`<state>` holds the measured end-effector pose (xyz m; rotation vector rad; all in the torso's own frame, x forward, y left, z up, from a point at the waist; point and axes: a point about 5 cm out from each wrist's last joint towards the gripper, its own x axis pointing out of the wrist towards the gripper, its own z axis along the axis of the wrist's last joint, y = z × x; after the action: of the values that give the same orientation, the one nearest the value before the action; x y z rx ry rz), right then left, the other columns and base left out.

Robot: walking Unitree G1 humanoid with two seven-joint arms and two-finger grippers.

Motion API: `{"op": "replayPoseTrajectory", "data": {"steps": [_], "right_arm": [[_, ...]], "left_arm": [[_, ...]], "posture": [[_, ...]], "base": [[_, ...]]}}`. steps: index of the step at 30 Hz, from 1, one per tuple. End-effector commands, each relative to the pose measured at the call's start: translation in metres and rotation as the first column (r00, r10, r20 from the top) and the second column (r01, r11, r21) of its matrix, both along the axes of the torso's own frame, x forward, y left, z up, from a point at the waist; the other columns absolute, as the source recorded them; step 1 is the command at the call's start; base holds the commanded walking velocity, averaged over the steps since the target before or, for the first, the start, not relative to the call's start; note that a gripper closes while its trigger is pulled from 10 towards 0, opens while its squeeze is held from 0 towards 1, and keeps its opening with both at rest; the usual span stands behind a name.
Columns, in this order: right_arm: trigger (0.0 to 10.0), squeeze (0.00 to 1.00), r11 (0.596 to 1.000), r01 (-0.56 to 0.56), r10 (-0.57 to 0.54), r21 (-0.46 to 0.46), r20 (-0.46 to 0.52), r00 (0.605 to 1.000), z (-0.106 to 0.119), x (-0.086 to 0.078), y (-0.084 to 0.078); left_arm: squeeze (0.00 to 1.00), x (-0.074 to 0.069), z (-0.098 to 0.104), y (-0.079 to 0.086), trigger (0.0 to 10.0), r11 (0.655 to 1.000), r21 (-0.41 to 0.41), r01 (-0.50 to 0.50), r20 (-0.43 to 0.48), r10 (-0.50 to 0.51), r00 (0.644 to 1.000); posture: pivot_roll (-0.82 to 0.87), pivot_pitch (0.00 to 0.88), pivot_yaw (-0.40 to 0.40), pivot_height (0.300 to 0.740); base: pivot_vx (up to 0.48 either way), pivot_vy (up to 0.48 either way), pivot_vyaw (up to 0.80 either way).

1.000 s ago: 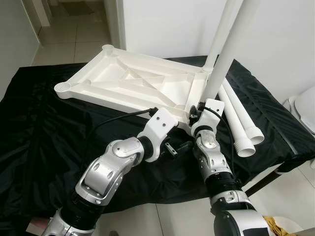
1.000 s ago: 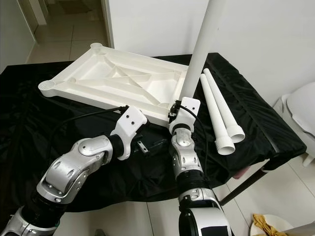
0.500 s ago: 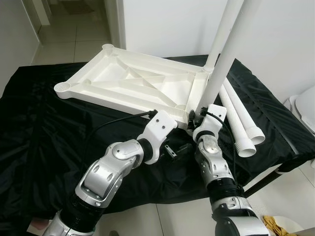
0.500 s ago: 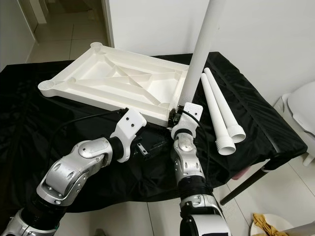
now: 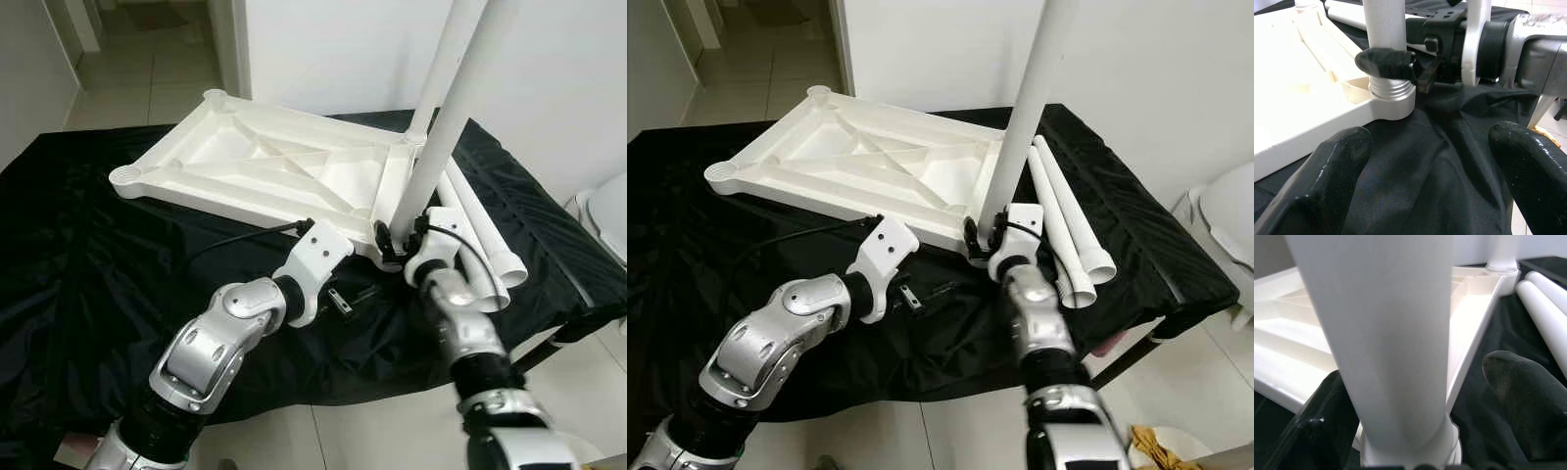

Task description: Building children table

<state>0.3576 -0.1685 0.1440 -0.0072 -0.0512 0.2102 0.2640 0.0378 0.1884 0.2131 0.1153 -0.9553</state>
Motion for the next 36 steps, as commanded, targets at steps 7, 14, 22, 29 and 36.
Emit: {"op": "replayPoseTrajectory", "data": {"steps": [7, 14, 22, 29, 36], "right_arm": [[10.0, 0.0, 0.982, -0.168, 0.165, -0.089, -0.039, 0.986, 0.002, 0.007, -0.009], [10.0, 0.0, 0.935, -0.335, 0.325, -0.116, -0.094, 0.941, 0.003, 0.009, -0.018], [10.0, 0.0, 0.897, -0.413, 0.398, -0.161, -0.118, 0.91, 0.006, 0.011, -0.023], [9.3, 0.0, 0.882, -0.431, 0.408, -0.191, -0.15, 0.901, 0.006, 0.014, -0.026], [0.0, 0.0, 0.875, -0.444, 0.413, -0.193, -0.18, 0.893, 0.003, 0.014, -0.029]], "left_arm": [[0.0, 0.0, 0.003, -0.001, 10.0, 1.0, -0.002, 0.012, 0.004, -0.012, 1.0], [0.0, 0.003, 0.005, 0.001, 10.0, 1.0, -0.005, 0.0, 0.009, 0.0, 1.0], [0.0, 0.004, 0.006, 0.002, 10.0, 1.0, -0.004, -0.004, 0.012, 0.004, 1.0], [0.0, 0.005, 0.007, 0.002, 10.0, 1.0, -0.003, -0.002, 0.015, 0.002, 1.0], [0.0, 0.005, 0.008, 0.002, 10.0, 1.0, -0.003, -0.002, 0.015, 0.003, 1.0]], "posture": [[-0.07, 0.022, 0.007, 0.74], [-0.06, 0.03, 0.015, 0.74], [-0.06, 0.03, 0.023, 0.74], [-0.06, 0.03, 0.028, 0.74], [-0.06, 0.033, 0.027, 0.74]], "base": [[0.0, 0.0, 0.0], [0.0, 0.0, 0.0], [0.0, 0.0, 0.0], [0.0, 0.0, 0.0], [0.0, 0.0, 0.0]]}}
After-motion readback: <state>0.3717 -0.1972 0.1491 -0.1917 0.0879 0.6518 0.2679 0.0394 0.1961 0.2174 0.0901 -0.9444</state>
